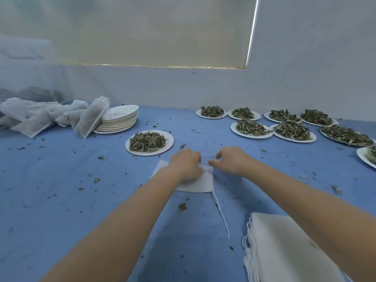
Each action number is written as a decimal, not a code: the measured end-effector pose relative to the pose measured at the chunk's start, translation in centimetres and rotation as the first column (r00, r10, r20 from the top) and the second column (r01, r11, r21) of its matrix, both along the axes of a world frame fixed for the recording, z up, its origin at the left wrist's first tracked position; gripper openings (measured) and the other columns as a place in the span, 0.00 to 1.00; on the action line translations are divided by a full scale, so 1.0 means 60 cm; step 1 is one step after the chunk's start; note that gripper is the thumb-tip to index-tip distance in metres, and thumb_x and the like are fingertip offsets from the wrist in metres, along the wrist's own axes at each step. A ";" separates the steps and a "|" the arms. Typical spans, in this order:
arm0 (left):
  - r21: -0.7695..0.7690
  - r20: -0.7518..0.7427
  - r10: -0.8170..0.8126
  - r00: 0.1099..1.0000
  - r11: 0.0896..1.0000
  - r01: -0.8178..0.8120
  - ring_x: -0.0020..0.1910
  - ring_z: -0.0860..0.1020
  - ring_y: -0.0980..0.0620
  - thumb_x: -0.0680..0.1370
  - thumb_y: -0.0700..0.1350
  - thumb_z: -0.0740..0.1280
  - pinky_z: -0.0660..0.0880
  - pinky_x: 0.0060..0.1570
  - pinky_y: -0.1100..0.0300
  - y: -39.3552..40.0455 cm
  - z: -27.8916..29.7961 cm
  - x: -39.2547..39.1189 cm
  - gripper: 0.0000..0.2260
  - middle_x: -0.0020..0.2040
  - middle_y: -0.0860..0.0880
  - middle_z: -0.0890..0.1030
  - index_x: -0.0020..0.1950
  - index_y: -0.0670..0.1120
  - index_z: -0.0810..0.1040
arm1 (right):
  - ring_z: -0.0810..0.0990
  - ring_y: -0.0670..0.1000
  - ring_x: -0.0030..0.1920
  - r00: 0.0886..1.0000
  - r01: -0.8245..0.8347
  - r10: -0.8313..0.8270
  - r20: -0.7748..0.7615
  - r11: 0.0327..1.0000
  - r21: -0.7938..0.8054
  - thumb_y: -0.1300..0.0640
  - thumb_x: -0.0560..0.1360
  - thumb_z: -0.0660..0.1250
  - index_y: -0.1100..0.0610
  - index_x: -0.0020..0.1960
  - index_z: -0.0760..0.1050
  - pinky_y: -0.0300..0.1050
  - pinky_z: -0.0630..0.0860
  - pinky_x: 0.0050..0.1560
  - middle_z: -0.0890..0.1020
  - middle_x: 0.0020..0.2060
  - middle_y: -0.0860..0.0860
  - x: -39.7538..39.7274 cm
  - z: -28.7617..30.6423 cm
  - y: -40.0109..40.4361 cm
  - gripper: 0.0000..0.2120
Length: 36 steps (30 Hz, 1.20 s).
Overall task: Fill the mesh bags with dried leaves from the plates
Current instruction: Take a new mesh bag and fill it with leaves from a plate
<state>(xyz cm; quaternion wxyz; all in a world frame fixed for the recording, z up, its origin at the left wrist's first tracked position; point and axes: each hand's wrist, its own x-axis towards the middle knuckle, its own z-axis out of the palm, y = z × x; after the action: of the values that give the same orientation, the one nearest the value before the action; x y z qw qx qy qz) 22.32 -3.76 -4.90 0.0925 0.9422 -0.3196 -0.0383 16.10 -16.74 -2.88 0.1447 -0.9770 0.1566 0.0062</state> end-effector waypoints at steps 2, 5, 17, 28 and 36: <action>-0.024 0.003 0.015 1.000 1.000 -0.015 0.61 0.69 0.46 0.78 0.50 0.60 0.65 0.58 0.54 0.003 -0.002 0.000 0.12 0.61 0.47 0.72 0.61 0.50 0.71 | 0.76 0.59 0.58 0.999 -0.024 0.023 0.030 0.999 0.034 0.47 0.77 0.61 0.65 0.59 0.77 0.51 0.74 0.57 0.79 0.57 0.61 -0.012 -0.008 -0.007 0.23; -0.168 -0.048 0.057 0.997 0.984 -0.065 0.58 0.71 0.47 0.79 0.50 0.60 0.65 0.56 0.54 0.002 -0.001 -0.003 0.08 0.58 0.48 0.75 0.55 0.49 0.72 | 0.77 0.52 0.56 0.990 -0.071 0.054 0.130 0.988 0.134 0.42 0.76 0.63 0.58 0.59 0.77 0.42 0.71 0.50 0.80 0.54 0.52 -0.019 -0.016 -0.006 0.22; -0.767 -0.184 0.222 0.957 0.576 -0.281 0.46 0.72 0.53 0.77 0.48 0.62 0.64 0.39 0.61 0.078 0.065 0.012 0.04 0.43 0.55 0.73 0.50 0.49 0.71 | 0.74 0.39 0.35 0.866 -0.186 -0.120 0.485 0.824 0.535 0.50 0.65 0.77 0.49 0.36 0.77 0.29 0.66 0.30 0.79 0.34 0.43 0.033 0.044 0.061 0.09; -0.848 -0.142 0.439 0.887 0.408 -0.338 0.53 0.75 0.49 0.77 0.50 0.63 0.71 0.53 0.55 0.195 0.081 0.064 0.07 0.49 0.51 0.79 0.50 0.48 0.75 | 0.77 0.46 0.41 0.792 -0.321 -0.057 0.608 0.809 0.493 0.53 0.69 0.74 0.49 0.44 0.79 0.35 0.69 0.35 0.80 0.35 0.45 0.113 0.064 0.207 0.05; -0.802 -0.060 0.465 0.883 0.504 -0.320 0.51 0.74 0.51 0.79 0.49 0.60 0.67 0.59 0.46 0.231 0.072 0.092 0.04 0.45 0.55 0.77 0.47 0.52 0.73 | 0.68 0.52 0.58 0.846 -0.271 0.025 0.532 0.880 0.390 0.46 0.71 0.69 0.53 0.46 0.81 0.48 0.70 0.57 0.75 0.50 0.52 0.160 0.038 0.255 0.11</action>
<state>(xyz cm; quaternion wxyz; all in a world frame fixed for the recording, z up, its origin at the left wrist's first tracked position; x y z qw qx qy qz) 27.86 10.08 -0.58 0.4798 0.8483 -0.0862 0.2069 25.73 -1.44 -0.60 0.4027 -0.8914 0.0286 -0.2060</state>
